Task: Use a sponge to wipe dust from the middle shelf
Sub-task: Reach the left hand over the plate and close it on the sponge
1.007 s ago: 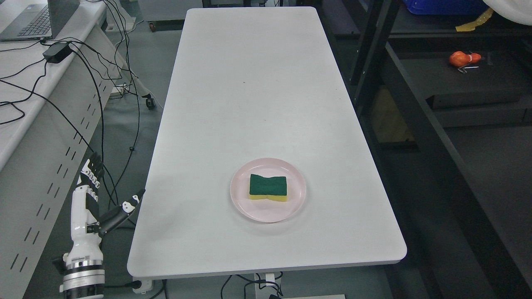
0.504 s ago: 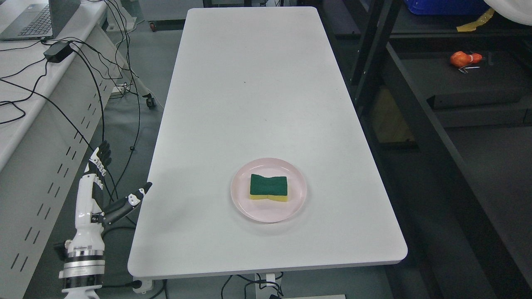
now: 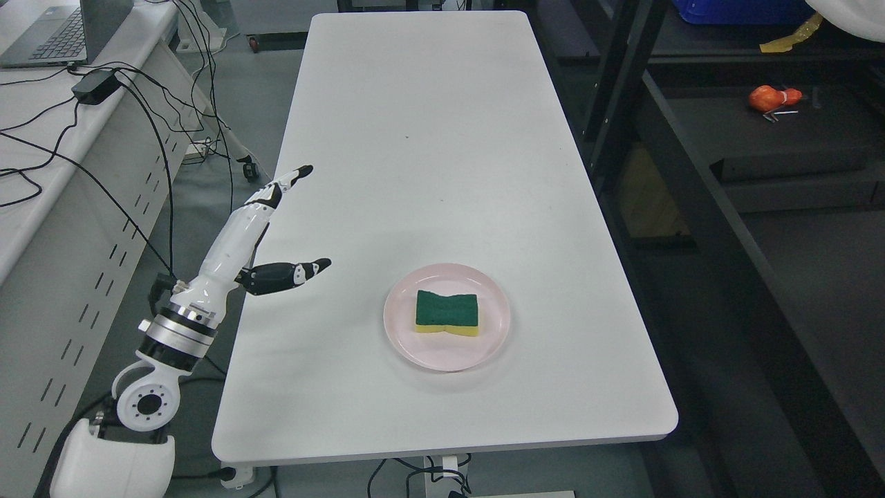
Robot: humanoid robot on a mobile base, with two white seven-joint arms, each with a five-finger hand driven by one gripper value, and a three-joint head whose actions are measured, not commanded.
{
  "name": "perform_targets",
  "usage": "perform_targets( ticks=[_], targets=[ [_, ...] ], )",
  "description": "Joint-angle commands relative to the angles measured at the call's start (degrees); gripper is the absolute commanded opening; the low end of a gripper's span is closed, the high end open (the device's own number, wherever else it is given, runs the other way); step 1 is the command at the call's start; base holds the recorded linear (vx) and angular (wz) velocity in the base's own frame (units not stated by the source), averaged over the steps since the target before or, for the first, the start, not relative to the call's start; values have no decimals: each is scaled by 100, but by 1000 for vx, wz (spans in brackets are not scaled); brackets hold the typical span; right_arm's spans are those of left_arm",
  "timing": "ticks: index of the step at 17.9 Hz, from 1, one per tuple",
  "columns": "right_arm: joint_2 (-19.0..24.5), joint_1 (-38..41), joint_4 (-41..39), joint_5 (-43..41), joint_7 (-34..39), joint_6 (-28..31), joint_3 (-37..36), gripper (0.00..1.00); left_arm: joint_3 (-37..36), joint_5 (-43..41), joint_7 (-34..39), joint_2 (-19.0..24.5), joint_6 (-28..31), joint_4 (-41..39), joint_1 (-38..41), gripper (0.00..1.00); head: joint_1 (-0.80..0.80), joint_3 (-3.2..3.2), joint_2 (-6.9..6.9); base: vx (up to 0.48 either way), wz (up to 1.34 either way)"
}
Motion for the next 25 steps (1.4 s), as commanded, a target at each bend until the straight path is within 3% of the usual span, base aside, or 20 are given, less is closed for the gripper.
perform_targets(
  ticks=[1, 6, 10, 18, 23, 25],
  targets=[
    [-100, -1, -100, 0, 1, 3, -2, 100, -1421, -2188, -139, 202, -415, 712, -944, 98, 0, 0, 0, 0, 0],
    [-100, -1, -100, 0, 1, 3, -2, 100, -2432, -3103, -200, 211, -424, 650, -1261, 98, 0, 0, 0, 0, 0],
    [-100, -1, -100, 0, 1, 3, -2, 100, -2985, -3421, -726, 158, -573, 528, -1402, 98, 0, 0, 0, 0, 0],
    [-100, -1, -100, 0, 1, 3, -2, 100, -3022, -4388, -1264, 9, -530, 439, -1419, 97, 0, 0, 0, 0, 0],
    [-100, -1, -100, 0, 1, 3, -2, 100, -2908, -4424, -1272, -140, -451, 536, -1411, 82, 0, 0, 0, 0, 0],
    [-100, -1, -100, 0, 1, 3, 6, 100, -2768, -4424, -1272, -298, -460, 536, -1402, 81, 0, 0, 0, 0, 0]
  ],
)
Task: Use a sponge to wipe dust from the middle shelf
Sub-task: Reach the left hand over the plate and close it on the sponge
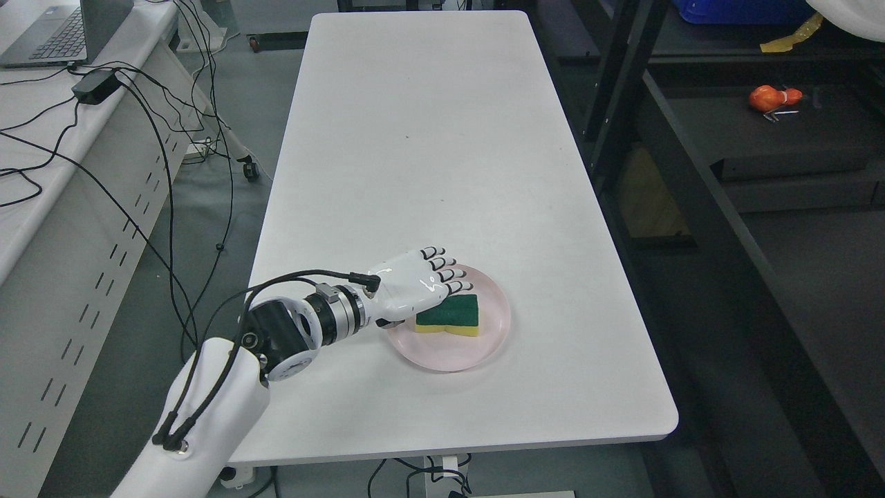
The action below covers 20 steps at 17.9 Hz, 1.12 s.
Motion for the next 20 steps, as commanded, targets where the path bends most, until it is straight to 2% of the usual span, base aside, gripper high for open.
perform_targets(
  ticks=[1, 4, 7, 9, 12, 15, 18, 20],
  targets=[
    [-100, 0, -100, 0, 1, 3, -1, 100, -42, -129, -6, -316, 21, 79, 27, 79, 0, 0, 0, 0, 0],
    [-100, 0, -100, 0, 1, 3, -2, 100, 256, -120, -59, -334, 12, 88, 308, 71, 0, 0, 0, 0, 0],
    [-100, 0, -100, 0, 1, 3, 7, 100, 353, -120, -67, -334, 12, 96, 449, 71, 0, 0, 0, 0, 0],
    [-100, 0, -100, 0, 1, 3, -1, 100, 511, -94, -59, -343, -14, 97, 537, 66, 0, 0, 0, 0, 0],
    [-100, 0, -100, 0, 1, 3, -2, 100, 1011, 308, -50, -422, -93, 97, 634, 45, 0, 0, 0, 0, 0],
    [-100, 0, -100, 0, 1, 3, -2, 100, 1538, 1257, -50, -466, -347, 97, 826, 21, 0, 0, 0, 0, 0],
    [-100, 0, -100, 0, 1, 3, -1, 100, 2407, 2477, -50, -755, -725, 88, 1134, 2, 0, 0, 0, 0, 0],
    [-100, 0, -100, 0, 1, 3, -1, 100, 2891, 3312, -32, -879, -779, 70, 1126, 0, 0, 0, 0, 0, 0]
  ],
)
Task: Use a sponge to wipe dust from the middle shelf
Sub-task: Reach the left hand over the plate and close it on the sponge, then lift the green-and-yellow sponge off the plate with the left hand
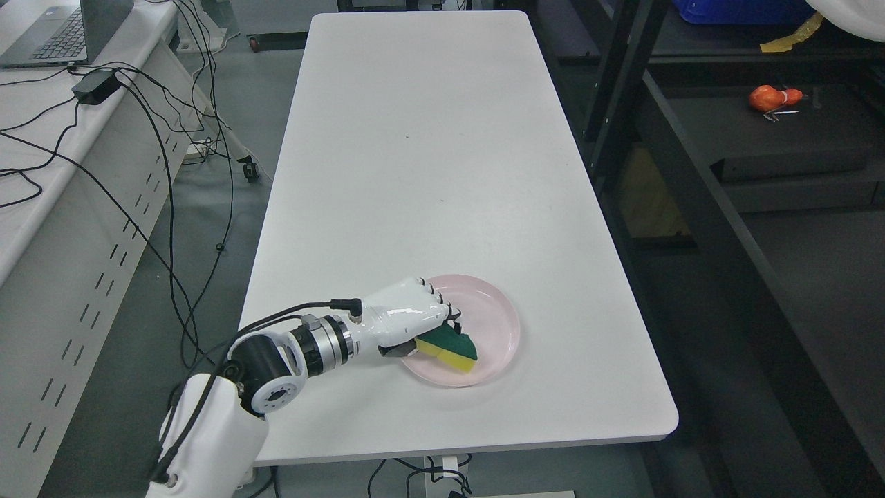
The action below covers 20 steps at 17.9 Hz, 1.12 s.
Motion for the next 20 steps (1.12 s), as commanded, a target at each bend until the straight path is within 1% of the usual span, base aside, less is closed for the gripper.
perform_targets(
  ticks=[1, 2, 3, 6, 8, 10, 12, 13, 14, 17, 20],
  targets=[
    [-100, 0, -100, 0, 1, 3, -2, 100, 1848, 1979, 73, -526, -143, -48, 200, 0, 0, 0, 0, 0, 0],
    [-100, 0, -100, 0, 1, 3, -2, 100, 2007, 2374, 82, -666, -169, -92, 173, 0, 0, 0, 0, 0, 0],
    [-100, 0, -100, 0, 1, 3, 7, 100, 2104, 2857, 82, -700, -169, -179, 173, 0, 0, 0, 0, 0, 0],
    [-100, 0, -100, 0, 1, 3, -2, 100, 2237, 4088, 169, -700, -134, -338, 356, 0, 0, 0, 0, 0, 0],
    [-100, 0, -100, 0, 1, 3, -2, 100, 2219, 4923, 301, -700, 14, -373, 629, 0, 0, 0, 0, 0, 0],
    [-100, 0, -100, 0, 1, 3, -2, 100, 2237, 5399, 467, -700, 400, -400, 814, 1, 0, 0, 0, 0, 0],
    [-100, 0, -100, 0, 1, 3, -2, 100, 2211, 5769, 1299, -700, 813, -409, 946, 1, 0, 0, 0, 0, 0],
    [-100, 0, -100, 0, 1, 3, -2, 100, 2184, 5927, 1651, -700, 928, -487, 999, 0, 0, 0, 0, 0, 0],
    [-100, 0, -100, 0, 1, 3, -2, 100, 2167, 6059, 1768, -700, 1008, -557, 1025, 0, 0, 0, 0, 0, 0],
    [-100, 0, -100, 0, 1, 3, -2, 100, 2061, 6446, 1857, -700, 1517, -751, 1174, 0, 0, 0, 0, 0, 0],
    [-100, 0, -100, 0, 1, 3, -2, 100, 1991, 6553, 2120, -700, 1659, -760, 1262, 0, 0, 0, 0, -12, -9]
  ],
)
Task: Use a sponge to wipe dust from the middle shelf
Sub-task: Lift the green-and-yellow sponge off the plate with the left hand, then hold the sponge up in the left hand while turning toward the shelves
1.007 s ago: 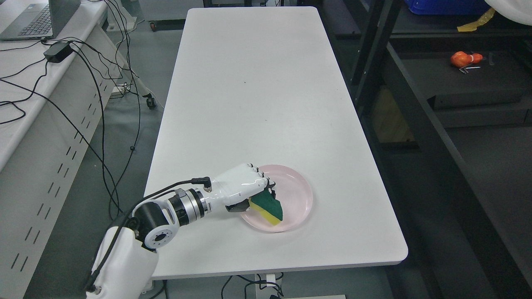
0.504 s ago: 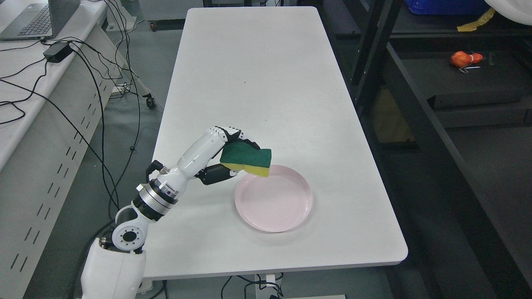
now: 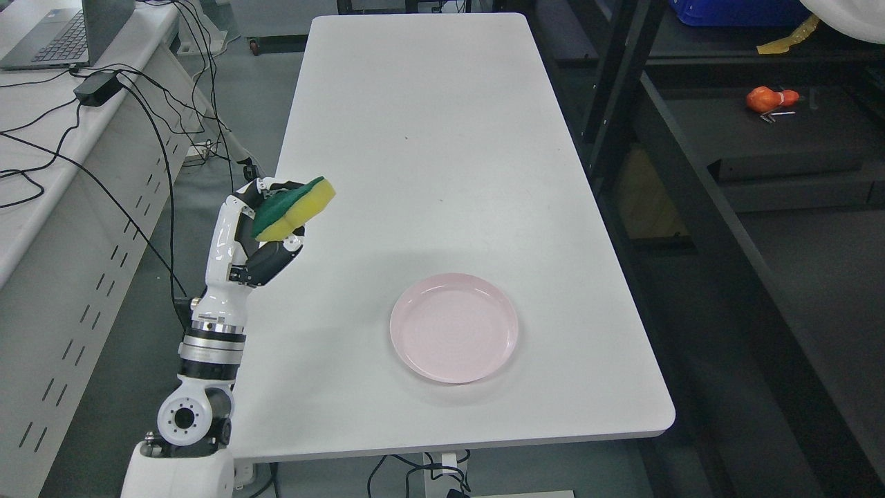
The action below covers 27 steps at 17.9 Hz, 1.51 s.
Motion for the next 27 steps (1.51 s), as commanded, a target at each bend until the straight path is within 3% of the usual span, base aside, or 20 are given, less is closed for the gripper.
perform_targets(
  ticks=[1, 15, 27],
  targets=[
    [-100, 2, -100, 0, 1, 3, -1, 100, 114, 567, 166, -8, 142, -272, 255, 0, 0, 0, 0, -25, -22],
    [-100, 2, -100, 0, 1, 3, 7, 100, -502, 559, 166, -8, 27, -289, 659, 0, 0, 0, 0, -195, 36],
    [-100, 2, -100, 0, 1, 3, -1, 100, -757, 559, 148, -8, 19, -351, 774, 1, 0, 0, 0, -270, -439]
  ],
)
